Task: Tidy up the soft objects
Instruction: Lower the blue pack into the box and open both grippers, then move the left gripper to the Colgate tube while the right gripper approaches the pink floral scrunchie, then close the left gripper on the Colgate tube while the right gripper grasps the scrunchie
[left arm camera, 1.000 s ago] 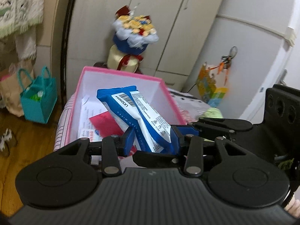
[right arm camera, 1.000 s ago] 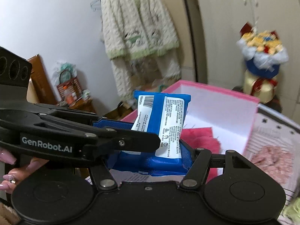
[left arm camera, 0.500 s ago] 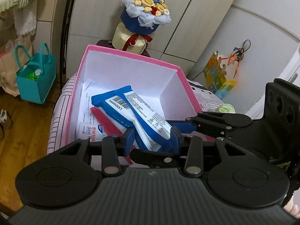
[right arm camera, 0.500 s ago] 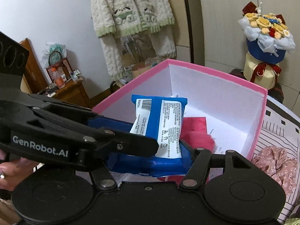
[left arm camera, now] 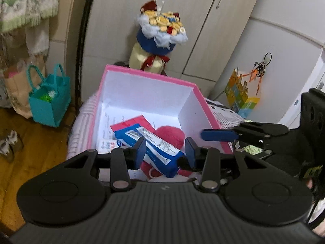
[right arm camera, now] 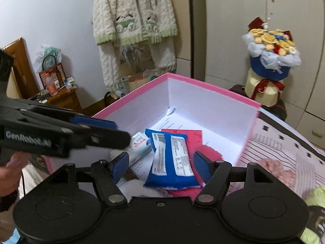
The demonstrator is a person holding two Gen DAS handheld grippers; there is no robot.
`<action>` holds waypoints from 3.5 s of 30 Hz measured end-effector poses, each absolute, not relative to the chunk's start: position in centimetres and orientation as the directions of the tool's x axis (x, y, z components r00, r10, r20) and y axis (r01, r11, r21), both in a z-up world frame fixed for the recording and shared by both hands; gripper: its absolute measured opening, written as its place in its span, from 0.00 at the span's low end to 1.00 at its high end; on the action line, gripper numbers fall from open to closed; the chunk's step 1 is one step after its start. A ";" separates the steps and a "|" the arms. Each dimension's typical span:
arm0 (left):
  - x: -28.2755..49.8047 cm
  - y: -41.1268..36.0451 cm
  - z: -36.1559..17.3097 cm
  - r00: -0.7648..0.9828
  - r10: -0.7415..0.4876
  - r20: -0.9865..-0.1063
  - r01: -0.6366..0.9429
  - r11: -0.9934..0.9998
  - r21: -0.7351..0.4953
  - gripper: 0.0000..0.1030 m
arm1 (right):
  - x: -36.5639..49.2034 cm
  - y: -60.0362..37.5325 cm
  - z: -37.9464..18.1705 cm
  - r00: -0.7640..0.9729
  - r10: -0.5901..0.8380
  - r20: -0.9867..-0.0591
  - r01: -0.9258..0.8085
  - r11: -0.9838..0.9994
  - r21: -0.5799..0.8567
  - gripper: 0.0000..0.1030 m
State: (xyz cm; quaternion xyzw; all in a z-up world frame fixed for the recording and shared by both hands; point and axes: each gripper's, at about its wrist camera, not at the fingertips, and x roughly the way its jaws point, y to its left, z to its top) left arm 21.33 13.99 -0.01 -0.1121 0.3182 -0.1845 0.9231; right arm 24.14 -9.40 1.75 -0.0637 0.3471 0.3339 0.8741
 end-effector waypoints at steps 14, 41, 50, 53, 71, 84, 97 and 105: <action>14.2 12.4 5.3 0.771 -0.419 -0.479 0.364 0.908 -0.208 0.46 | 18.2 -14.5 6.2 0.605 0.544 -0.581 -0.610 0.786 0.101 0.73; 9.2 0.0 3.6 0.664 -0.561 -0.494 0.576 0.805 -0.141 0.51 | 10.5 -29.2 7.7 0.765 0.445 -0.466 -0.451 0.886 0.106 0.74; 12.5 -5.5 0.2 0.690 -0.491 -0.533 0.526 0.845 -0.098 0.51 | 14.5 -31.9 4.6 0.713 0.482 -0.509 -0.441 0.873 0.209 0.74; 13.9 -7.5 -0.7 0.727 -0.432 -0.533 0.493 0.869 -0.033 0.51 | 16.4 -31.8 4.0 0.689 0.510 -0.516 -0.461 0.857 0.232 0.74; 21.9 -13.5 -6.9 0.789 -0.200 -0.580 0.249 0.969 0.005 0.47 | 31.8 -25.9 -0.4 0.479 0.554 -0.681 -0.657 0.741 0.140 0.74; 25.3 -13.5 -10.1 0.738 -0.120 -0.664 0.154 0.988 -0.008 0.38 | 39.9 -23.2 -4.0 0.228 0.493 -0.839 -0.581 0.760 0.289 0.84; 26.4 -13.0 -10.4 0.739 -0.107 -0.665 0.107 0.993 -0.041 0.36 | 39.6 -21.7 -6.0 0.259 0.397 -0.881 -0.579 0.793 0.187 0.34; 24.7 -12.5 -10.8 0.752 -0.090 -0.654 0.079 0.996 -0.046 0.23 | 36.1 -23.7 -3.6 0.398 0.433 -0.809 -0.558 0.814 0.161 0.20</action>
